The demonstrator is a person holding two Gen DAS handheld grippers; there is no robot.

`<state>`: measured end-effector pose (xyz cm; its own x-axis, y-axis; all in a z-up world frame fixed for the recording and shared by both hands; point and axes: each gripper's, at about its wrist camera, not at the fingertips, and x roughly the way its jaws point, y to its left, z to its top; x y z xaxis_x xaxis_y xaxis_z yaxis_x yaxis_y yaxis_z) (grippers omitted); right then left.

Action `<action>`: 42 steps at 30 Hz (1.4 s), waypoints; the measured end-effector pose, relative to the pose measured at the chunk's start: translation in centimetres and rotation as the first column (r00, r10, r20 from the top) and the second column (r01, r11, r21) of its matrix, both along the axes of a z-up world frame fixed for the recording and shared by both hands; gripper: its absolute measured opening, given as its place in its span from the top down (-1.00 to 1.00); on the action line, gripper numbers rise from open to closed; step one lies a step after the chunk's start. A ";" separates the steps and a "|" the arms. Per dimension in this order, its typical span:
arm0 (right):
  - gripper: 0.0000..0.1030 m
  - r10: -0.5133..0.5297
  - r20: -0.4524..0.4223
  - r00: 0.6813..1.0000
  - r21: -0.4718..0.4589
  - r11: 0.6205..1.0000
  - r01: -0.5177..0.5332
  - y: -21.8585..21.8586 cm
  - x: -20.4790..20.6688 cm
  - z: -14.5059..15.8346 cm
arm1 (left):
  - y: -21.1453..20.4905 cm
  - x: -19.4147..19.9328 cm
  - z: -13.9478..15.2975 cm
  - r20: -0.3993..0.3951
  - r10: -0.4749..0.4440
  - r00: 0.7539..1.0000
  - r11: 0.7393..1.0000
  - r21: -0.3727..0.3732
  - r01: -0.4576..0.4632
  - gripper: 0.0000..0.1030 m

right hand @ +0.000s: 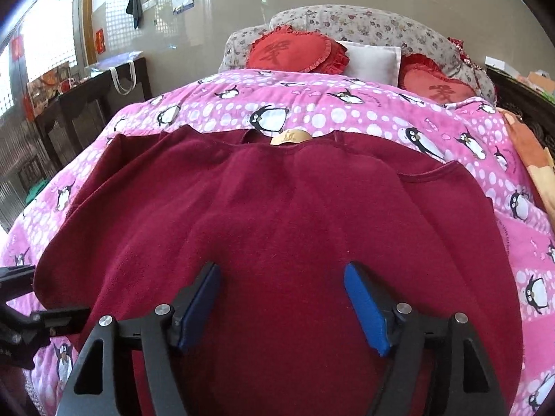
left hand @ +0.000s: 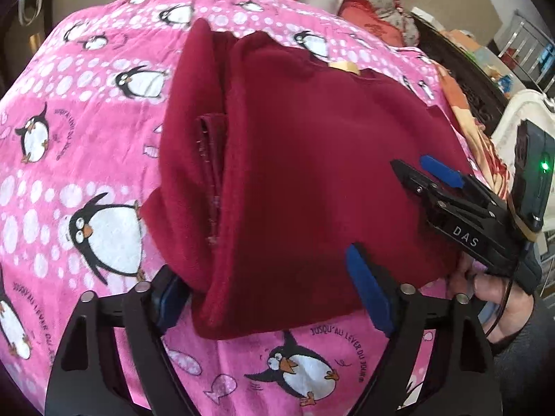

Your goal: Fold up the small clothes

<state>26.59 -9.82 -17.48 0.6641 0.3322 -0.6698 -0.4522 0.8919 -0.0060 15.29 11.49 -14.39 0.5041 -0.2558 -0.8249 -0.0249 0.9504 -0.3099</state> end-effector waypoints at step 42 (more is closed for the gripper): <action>-0.50 -0.025 0.007 1.000 0.002 1.000 0.025 -0.2 0.6 -0.4 | 2.4 -0.9 -1.8 0.172 0.143 0.975 0.950 -0.299 -0.087 -0.87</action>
<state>27.16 -10.01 -17.91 0.6769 0.3168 -0.6645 -0.4300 0.9028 -0.0076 14.38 13.88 -16.21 0.6839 -0.3986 -0.6110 -0.0427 0.8142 -0.5790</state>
